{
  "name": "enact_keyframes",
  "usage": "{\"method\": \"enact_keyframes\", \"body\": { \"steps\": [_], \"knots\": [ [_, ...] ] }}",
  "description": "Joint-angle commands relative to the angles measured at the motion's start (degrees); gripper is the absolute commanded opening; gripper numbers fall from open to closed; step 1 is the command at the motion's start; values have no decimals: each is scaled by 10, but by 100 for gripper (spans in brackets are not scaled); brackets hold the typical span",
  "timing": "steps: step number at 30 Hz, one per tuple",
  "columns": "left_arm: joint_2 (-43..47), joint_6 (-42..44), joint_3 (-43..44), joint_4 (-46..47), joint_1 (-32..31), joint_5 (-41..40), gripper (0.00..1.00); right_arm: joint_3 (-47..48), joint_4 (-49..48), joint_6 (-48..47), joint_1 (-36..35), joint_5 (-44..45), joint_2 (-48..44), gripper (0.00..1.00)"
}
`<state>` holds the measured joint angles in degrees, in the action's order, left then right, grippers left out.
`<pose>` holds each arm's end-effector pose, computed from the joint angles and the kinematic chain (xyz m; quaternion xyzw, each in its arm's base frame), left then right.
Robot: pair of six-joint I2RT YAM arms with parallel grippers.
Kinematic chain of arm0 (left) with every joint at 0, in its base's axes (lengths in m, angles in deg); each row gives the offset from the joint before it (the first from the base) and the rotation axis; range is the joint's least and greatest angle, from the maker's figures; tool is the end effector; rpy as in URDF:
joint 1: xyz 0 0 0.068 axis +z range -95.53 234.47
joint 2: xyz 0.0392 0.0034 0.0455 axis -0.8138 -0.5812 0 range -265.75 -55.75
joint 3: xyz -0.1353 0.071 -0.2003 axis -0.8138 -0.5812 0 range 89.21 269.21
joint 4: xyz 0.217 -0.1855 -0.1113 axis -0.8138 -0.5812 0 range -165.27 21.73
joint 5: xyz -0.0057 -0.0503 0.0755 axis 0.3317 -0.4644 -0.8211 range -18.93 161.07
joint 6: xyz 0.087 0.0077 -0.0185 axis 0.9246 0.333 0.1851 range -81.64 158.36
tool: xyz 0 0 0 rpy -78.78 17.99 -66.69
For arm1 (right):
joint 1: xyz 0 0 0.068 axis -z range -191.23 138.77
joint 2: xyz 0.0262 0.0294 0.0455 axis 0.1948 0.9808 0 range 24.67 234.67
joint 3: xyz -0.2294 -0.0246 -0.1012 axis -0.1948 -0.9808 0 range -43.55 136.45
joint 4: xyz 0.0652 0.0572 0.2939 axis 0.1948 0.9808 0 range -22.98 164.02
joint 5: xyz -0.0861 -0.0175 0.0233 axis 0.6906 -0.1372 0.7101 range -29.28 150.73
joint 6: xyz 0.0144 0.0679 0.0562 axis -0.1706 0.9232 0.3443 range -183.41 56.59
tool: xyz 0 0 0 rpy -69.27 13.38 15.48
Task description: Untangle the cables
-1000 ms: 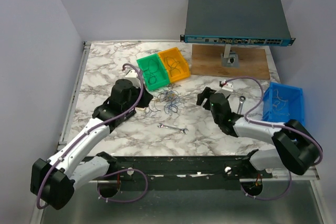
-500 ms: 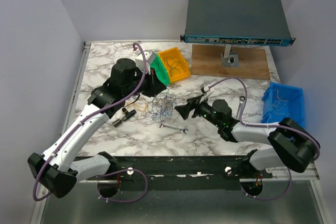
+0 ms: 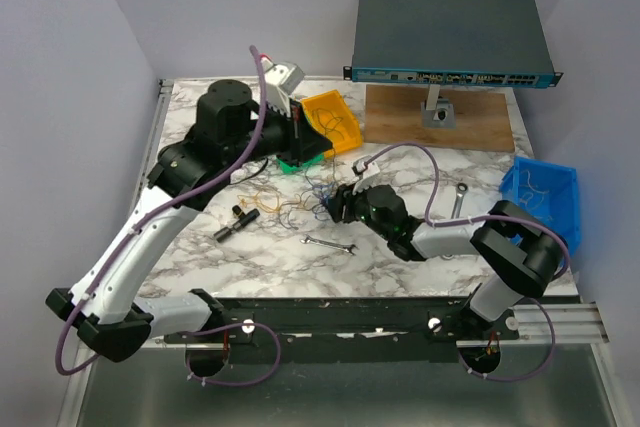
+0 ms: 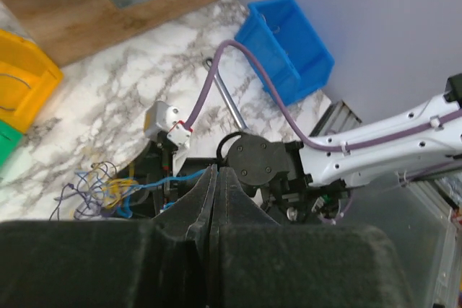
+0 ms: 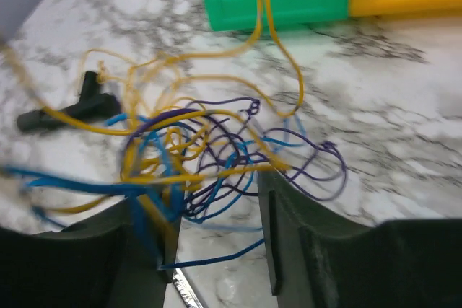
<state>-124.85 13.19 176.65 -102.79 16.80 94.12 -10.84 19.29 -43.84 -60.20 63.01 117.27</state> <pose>0.2451 -0.2287 0.4478 0.2045 0.7658 -0.4430 0.4188 0.2516 0.2842 0.1003 -0.1852 0.7556 0.3409 0.5278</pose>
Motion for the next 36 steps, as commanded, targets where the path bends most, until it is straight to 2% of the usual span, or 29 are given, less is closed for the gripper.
{"method": "enact_keyframes", "body": {
  "steps": [1,2,4,7,8,11,16,20,28,30,32,34,36],
  "knots": [
    [61,-29,40,-21,54,-89,0,23,132,85,17,247,5,38],
    [77,-41,31,-19,83,-92,0,24,158,122,38,259,3,29],
    [112,-58,8,-22,130,-109,0,11,187,184,83,254,-5,22],
    [159,-70,-32,-30,181,-154,0,-18,199,247,141,235,-21,22],
    [175,-74,-41,-35,193,-182,0,-22,211,261,147,252,-26,22],
    [213,-82,-70,-49,226,-252,0,-27,260,308,158,314,-50,13],
    [235,-90,-100,-71,244,-309,0,-60,305,373,161,426,-115,3],
    [242,-118,-112,-102,258,-386,0,-74,368,447,163,508,-154,1],
    [272,-195,-139,-161,281,-545,0,-73,432,517,163,567,-171,1],
    [281,-193,-161,-147,286,-541,0,-67,435,510,164,569,-173,1],
    [285,-181,-187,-120,287,-505,0,-53,430,462,164,551,-172,1],
    [286,-134,-227,-55,287,-416,0,-42,394,372,164,506,-169,3],
    [277,-115,-250,-10,287,-334,0,-43,330,278,164,435,-167,15]
  ]
}}
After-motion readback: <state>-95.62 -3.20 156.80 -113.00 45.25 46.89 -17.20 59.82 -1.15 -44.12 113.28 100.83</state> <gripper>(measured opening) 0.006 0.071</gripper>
